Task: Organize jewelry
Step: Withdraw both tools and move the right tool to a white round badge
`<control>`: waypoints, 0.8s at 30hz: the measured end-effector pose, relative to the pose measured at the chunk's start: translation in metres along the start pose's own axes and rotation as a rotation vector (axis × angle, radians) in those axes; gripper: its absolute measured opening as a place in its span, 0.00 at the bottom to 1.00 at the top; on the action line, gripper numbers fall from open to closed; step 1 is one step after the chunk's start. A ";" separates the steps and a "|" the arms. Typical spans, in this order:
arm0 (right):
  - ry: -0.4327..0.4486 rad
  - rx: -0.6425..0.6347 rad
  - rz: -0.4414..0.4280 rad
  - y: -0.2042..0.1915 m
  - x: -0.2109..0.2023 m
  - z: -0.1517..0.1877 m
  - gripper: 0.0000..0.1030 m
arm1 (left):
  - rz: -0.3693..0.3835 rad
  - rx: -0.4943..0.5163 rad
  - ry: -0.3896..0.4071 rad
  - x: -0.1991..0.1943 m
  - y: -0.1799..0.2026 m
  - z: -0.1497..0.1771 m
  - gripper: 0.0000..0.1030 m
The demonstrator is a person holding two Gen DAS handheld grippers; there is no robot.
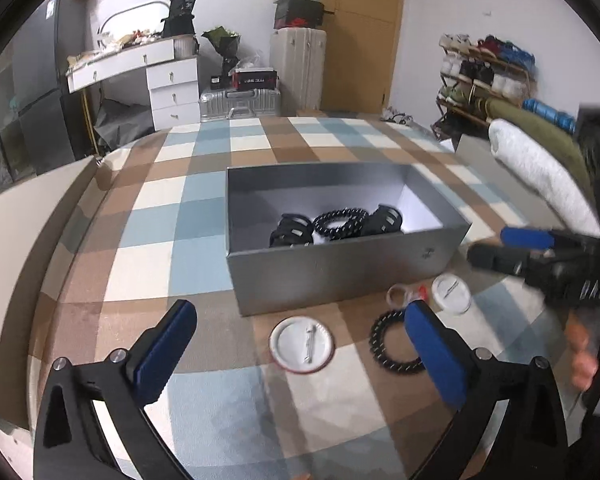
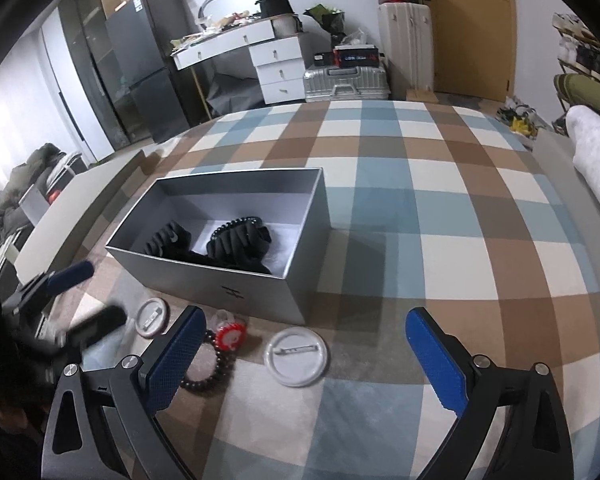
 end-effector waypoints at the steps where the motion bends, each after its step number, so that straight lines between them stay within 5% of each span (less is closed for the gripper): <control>1: 0.003 0.006 -0.008 0.001 -0.001 0.000 0.98 | -0.011 0.010 -0.006 0.000 0.000 0.001 0.99; 24: -0.130 -0.139 0.112 0.003 0.025 0.029 0.98 | -0.027 0.026 -0.041 0.003 -0.003 0.005 0.99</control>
Point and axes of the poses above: each gripper's, at about its wrist camera, not at the fingertips, and x roughly the way its jaws point, y to its right, z to its underside, the point moved 3 cm from there along x, roughly the way its jaws point, and after that the axes turned 9 degrees about x, right-handed, at the moved point
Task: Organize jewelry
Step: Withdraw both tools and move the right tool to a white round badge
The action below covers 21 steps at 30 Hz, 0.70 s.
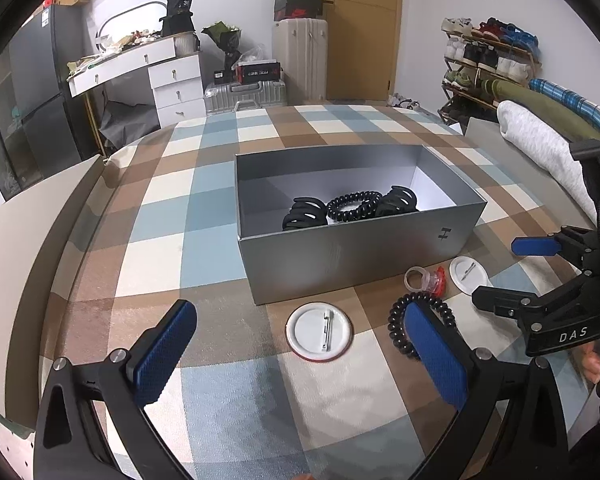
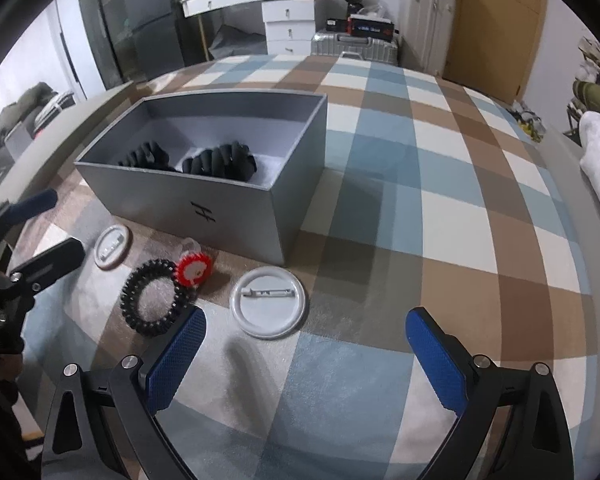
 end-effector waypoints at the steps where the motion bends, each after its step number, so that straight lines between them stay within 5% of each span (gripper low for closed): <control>1: -0.005 0.004 0.003 0.001 0.002 0.000 0.98 | 0.001 -0.001 -0.003 0.001 0.000 0.000 0.99; 13: -0.009 -0.006 0.062 -0.005 0.010 0.002 0.96 | 0.007 -0.010 -0.034 0.006 0.000 0.004 0.98; 21: -0.002 -0.003 0.031 -0.010 0.007 0.003 0.83 | 0.007 -0.008 -0.040 0.007 0.001 0.005 0.98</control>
Point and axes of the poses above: each gripper's, at about its wrist camera, not at the fingertips, and x roughly the way its jaws point, y to its right, z to its underside, the point moved 3 cm from there along x, roughly the way its jaws point, and after that the axes turned 9 degrees about x, right-handed, at the moved point
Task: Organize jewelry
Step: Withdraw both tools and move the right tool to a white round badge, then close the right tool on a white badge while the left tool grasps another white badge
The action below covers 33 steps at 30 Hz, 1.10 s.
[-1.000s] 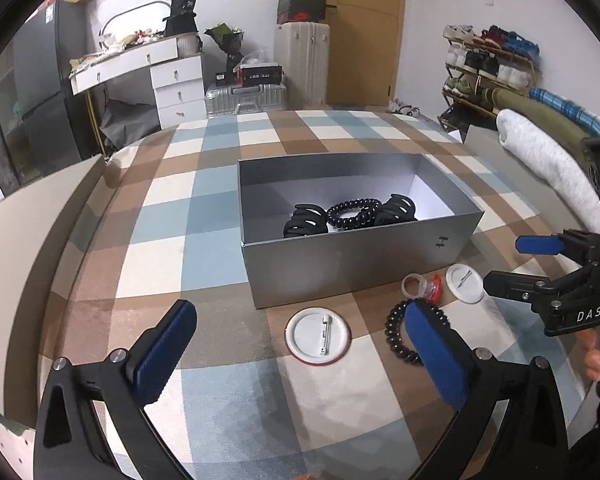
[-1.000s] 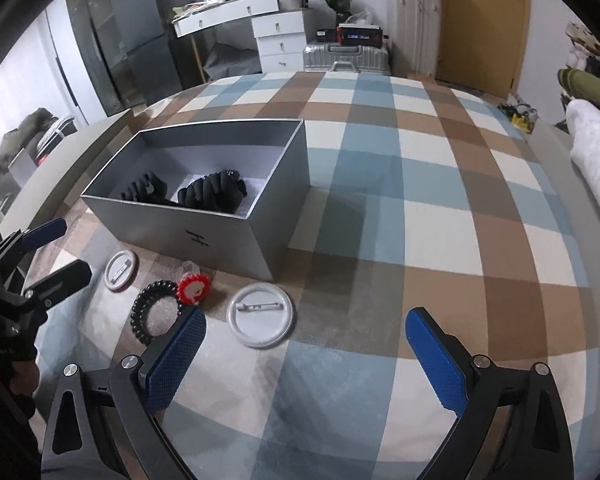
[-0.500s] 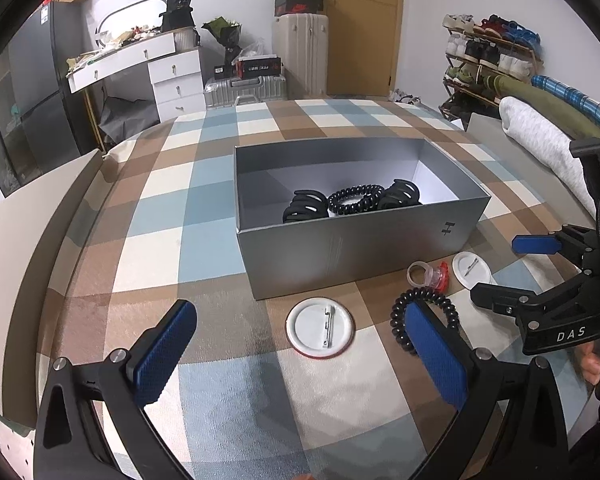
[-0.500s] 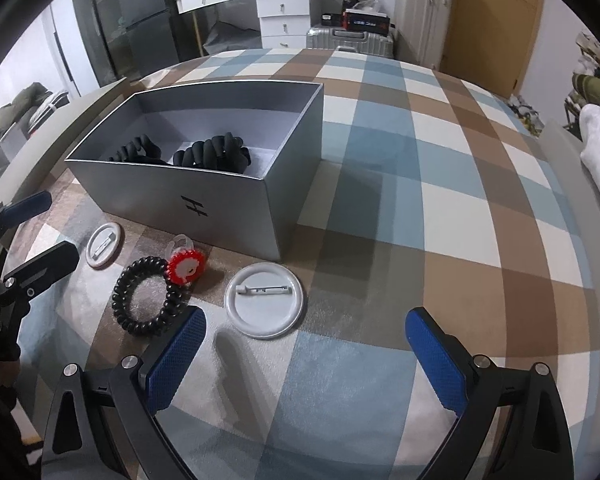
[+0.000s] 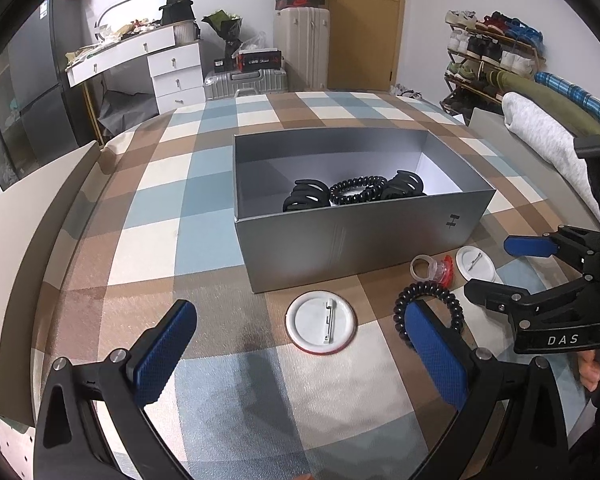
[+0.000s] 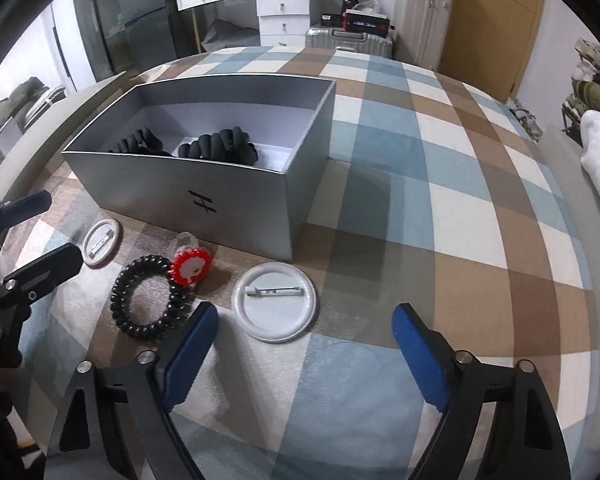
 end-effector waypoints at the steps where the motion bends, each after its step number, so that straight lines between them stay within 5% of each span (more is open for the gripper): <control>1: 0.003 -0.006 -0.004 -0.001 -0.001 0.000 0.81 | 0.001 0.000 -0.001 0.000 0.000 0.000 0.99; 10: 0.002 -0.022 -0.011 -0.005 0.000 0.001 0.80 | 0.000 0.005 -0.006 0.002 0.003 0.001 0.98; 17: 0.035 -0.058 -0.041 -0.015 -0.005 0.001 0.39 | 0.001 0.008 -0.009 0.002 0.004 0.001 0.98; 33: 0.119 -0.082 -0.102 -0.022 -0.029 -0.004 0.39 | 0.000 -0.019 -0.062 0.012 -0.002 0.006 0.99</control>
Point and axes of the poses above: each gripper's, at about its wrist camera, not at the fingertips, and x roughly the way its jaws point, y to its right, z to its underside, the point moved 3 cm from there along x, roughly the way its jaws point, and after that the axes turned 9 degrees about x, right-handed, at the moved point
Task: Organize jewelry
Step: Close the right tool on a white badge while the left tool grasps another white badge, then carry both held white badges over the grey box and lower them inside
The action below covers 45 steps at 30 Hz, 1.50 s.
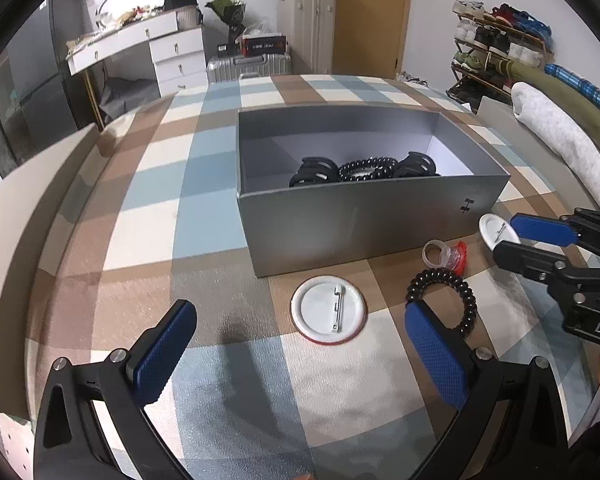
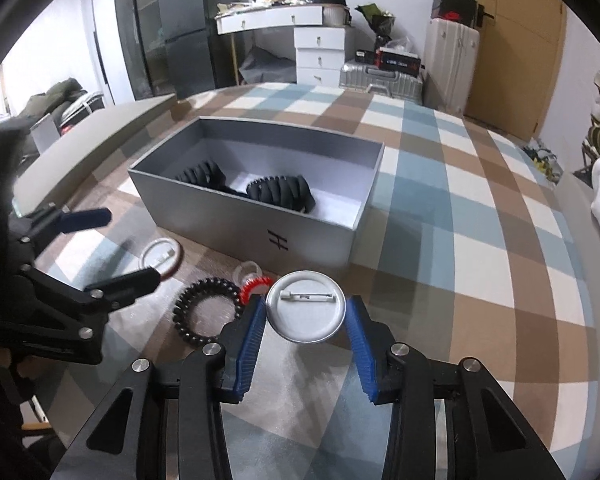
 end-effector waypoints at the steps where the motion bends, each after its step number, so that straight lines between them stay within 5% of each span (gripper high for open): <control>1: 0.004 0.000 -0.003 0.000 -0.001 -0.001 0.39 | -0.002 -0.002 -0.008 0.001 0.000 0.001 0.98; 13: 0.027 0.018 -0.012 0.004 -0.010 -0.004 0.39 | -0.004 0.019 -0.052 0.008 0.006 0.003 0.96; 23: 0.030 0.016 -0.026 0.005 -0.014 -0.005 0.39 | 0.039 0.080 -0.028 0.003 0.018 0.003 0.57; 25: 0.030 0.017 -0.026 0.005 -0.014 -0.005 0.39 | 0.043 0.083 -0.019 0.000 0.019 0.003 0.36; 45: 0.069 0.035 -0.055 0.007 -0.024 -0.009 0.39 | 0.111 0.081 0.081 -0.021 0.023 -0.006 0.35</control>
Point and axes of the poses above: each gripper's, at about its wrist camera, not at the fingertips, and x roughly the way its jaws point, y to its right, z to its underside, the point moved 3 cm from there along x, roughly the way its jaws point, and after that the axes turned 9 degrees about x, right-handed, at the moved point
